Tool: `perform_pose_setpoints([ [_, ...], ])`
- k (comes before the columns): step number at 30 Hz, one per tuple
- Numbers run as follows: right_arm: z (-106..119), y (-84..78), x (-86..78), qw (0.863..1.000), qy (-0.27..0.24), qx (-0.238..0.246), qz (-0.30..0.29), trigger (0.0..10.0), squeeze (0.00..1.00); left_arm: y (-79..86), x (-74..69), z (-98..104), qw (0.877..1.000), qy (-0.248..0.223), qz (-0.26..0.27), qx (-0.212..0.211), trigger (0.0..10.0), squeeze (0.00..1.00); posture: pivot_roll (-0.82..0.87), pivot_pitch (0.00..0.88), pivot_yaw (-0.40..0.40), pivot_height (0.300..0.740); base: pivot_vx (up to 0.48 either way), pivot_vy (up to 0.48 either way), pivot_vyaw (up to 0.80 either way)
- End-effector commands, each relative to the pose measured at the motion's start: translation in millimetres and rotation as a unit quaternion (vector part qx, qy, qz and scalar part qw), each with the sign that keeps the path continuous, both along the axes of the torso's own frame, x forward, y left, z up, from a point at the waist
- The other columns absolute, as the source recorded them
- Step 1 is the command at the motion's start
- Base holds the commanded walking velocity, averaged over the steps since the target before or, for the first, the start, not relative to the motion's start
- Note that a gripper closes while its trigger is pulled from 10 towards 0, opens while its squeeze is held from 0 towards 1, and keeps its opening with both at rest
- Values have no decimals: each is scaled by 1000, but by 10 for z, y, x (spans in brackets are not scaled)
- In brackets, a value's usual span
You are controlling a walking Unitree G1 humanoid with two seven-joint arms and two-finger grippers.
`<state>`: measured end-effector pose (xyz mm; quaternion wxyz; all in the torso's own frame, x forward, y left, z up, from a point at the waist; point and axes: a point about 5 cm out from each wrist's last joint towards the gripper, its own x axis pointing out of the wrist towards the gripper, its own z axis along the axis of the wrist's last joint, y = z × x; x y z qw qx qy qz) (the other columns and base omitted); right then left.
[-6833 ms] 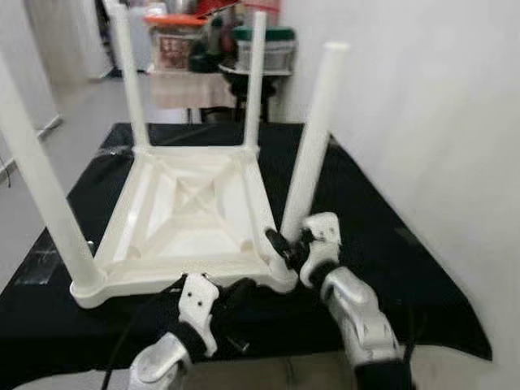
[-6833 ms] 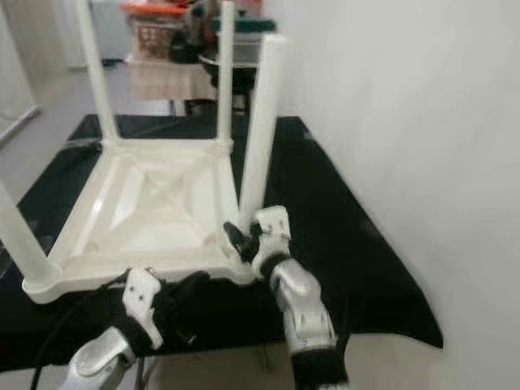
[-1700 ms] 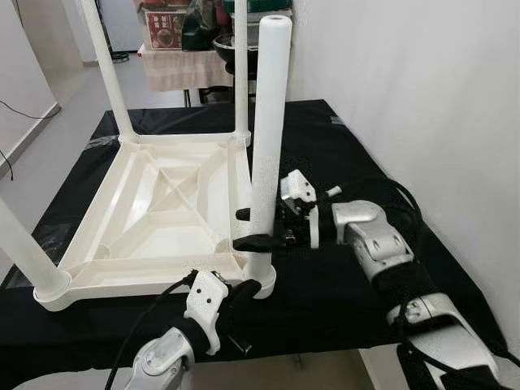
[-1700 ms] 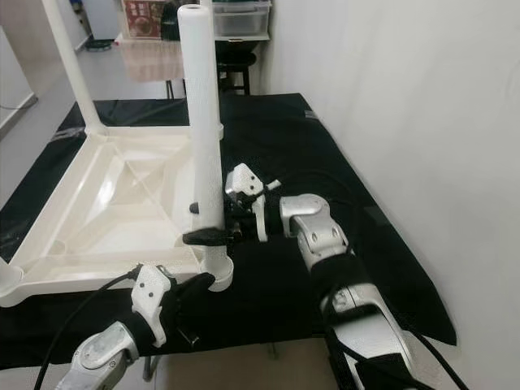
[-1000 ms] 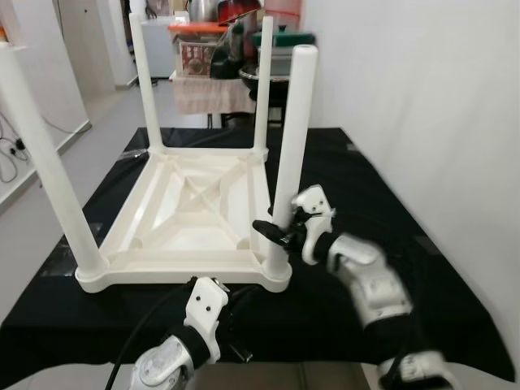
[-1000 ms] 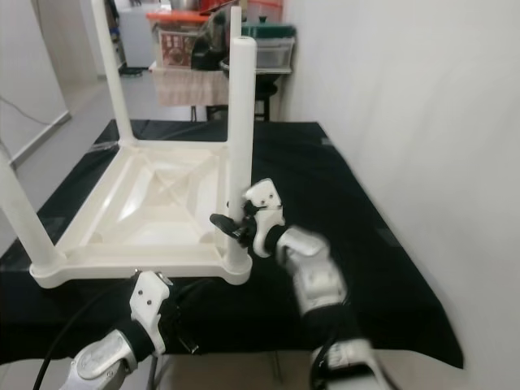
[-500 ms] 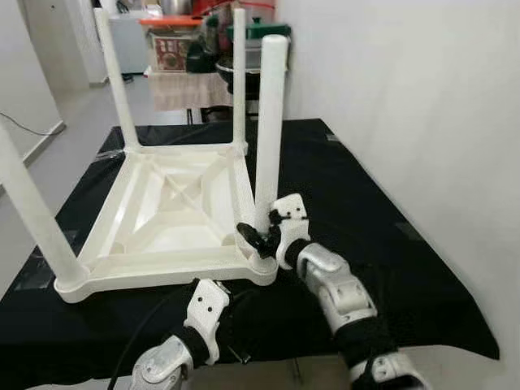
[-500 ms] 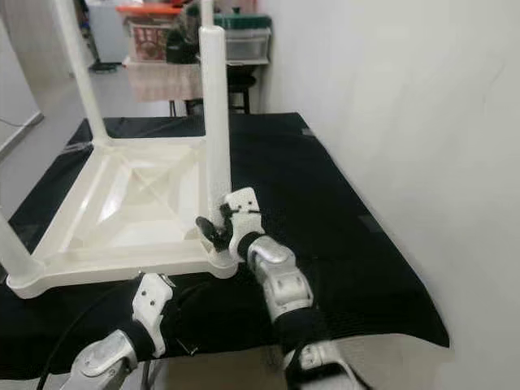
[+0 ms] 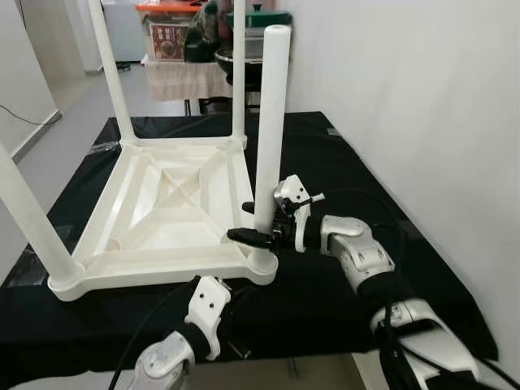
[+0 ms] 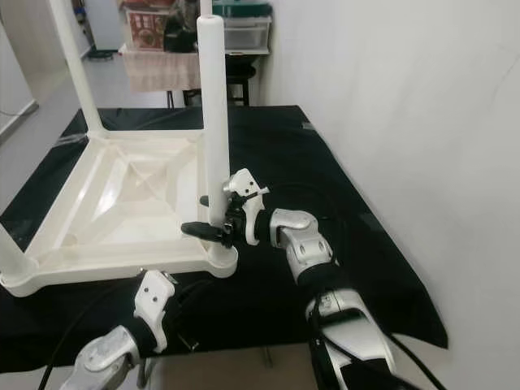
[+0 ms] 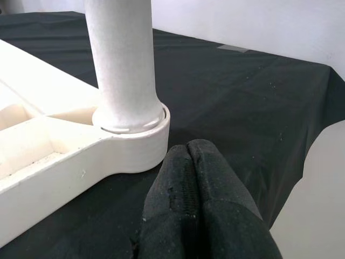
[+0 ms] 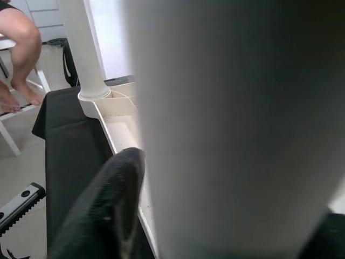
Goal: Building children table
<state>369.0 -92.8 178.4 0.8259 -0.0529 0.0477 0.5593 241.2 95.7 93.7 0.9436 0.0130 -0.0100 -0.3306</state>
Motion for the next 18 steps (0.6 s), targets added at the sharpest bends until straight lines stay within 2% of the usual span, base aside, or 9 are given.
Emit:
perform_pose_setpoints([
  [1,-25,0,5,1000,8,-1,1,0,0,-18,1,-20,1000,0,-1,3,10000,0,30,0,-73,740,0,0,0],
  [10,-226,-220,-53,999,17,-7,-41,0,0,-16,0,-22,1000,1,0,1,10000,0,6,0,-62,740,0,0,0],
  [12,-306,-282,-88,998,21,-14,-62,0,0,-10,-2,-23,1000,1,1,1,10000,0,0,0,-59,740,0,0,0],
  [13,-509,-311,-168,991,35,-28,-130,0,0,12,-10,-26,1000,3,5,-1,10000,0,-5,0,-55,740,0,0,0],
  [14,-509,-311,-168,991,35,-28,-130,0,0,12,-10,-26,1000,3,5,-1,10000,0,-5,0,-55,740,0,0,0],
  [15,-671,-275,-190,940,68,-2,-334,0,0,37,0,-28,1000,7,11,-2,10000,0,-15,0,-43,740,0,0,0],
  [16,-671,-275,-190,940,68,-2,-334,0,0,37,0,-28,1000,7,11,-2,10000,0,-15,0,-43,740,0,0,0],
  [17,-818,-142,-339,912,106,-4,-397,0,0,60,14,-30,1000,12,18,-4,10000,0,-20,0,-28,740,0,0,0],
  [18,-855,29,-452,901,126,12,-414,0,0,78,31,-32,1000,16,25,-5,10000,0,-20,0,-25,740,0,0,0],
])
